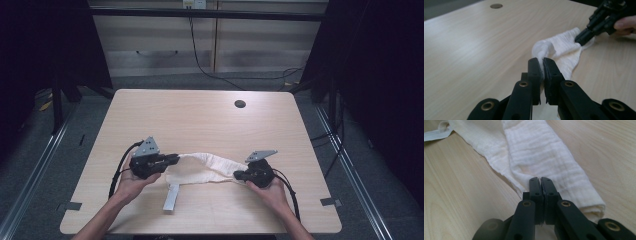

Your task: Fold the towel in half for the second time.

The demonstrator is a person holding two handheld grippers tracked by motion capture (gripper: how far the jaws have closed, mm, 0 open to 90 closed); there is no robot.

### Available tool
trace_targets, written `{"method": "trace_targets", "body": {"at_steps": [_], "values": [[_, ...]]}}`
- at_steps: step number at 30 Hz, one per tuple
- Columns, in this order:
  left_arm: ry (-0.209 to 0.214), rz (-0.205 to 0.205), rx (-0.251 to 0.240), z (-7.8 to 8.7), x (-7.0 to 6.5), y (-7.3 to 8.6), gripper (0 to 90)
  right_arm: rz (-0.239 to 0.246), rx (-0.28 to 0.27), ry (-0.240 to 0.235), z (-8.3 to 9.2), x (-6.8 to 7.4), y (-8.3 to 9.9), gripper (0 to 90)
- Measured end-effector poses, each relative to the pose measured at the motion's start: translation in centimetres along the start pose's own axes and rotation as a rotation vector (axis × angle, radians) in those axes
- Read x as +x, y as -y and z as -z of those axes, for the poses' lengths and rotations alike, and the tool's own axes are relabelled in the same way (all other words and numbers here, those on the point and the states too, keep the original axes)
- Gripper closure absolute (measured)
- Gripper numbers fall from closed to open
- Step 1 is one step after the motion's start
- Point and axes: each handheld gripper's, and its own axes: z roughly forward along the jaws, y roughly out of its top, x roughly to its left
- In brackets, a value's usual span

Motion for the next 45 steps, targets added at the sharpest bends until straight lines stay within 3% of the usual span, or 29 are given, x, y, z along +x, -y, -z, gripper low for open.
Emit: {"method": "trace_targets", "body": {"at_steps": [13,22,24,27,35,40,42,43,45], "values": [[0.017,-0.011,0.116,0.0,-1.5,3.3,84.6,0.007,-0.012,0.011,0.0,0.2,0.2,88.3],[0.057,-0.024,0.199,-1.4,-2.0,5.3,84.4,0.019,-0.011,0.017,0.0,0.3,0.2,88.3],[0.056,-0.015,0.197,-1.5,-1.9,5.4,84.4,0.03,-0.014,0.021,0.1,0.3,0.2,88.2],[0.035,-0.031,0.203,-1.4,-1.9,5.5,84.5,0.038,-0.01,0.038,0.4,0.3,0.4,88.2],[0.02,-0.027,0.198,-1.5,-2.0,5.6,84.5,0.041,0.005,0.099,2.7,0.4,2.0,88.2],[0.017,-0.014,0.194,-1.5,-2.1,5.7,84.6,0.044,-0.043,0.116,4.8,1.2,3.0,88.2],[0.011,-0.019,0.198,-1.4,-2.1,5.7,84.6,0.021,-0.062,0.104,5.4,1.3,3.8,88.2],[0.012,-0.019,0.193,-1.4,-2.2,5.7,84.6,0.02,-0.054,0.113,5.6,1.4,4.2,88.3],[0.006,-0.026,0.196,-1.4,-2.3,5.7,84.6,-0.003,-0.044,0.085,5.7,1.4,5.1,88.2]]}}
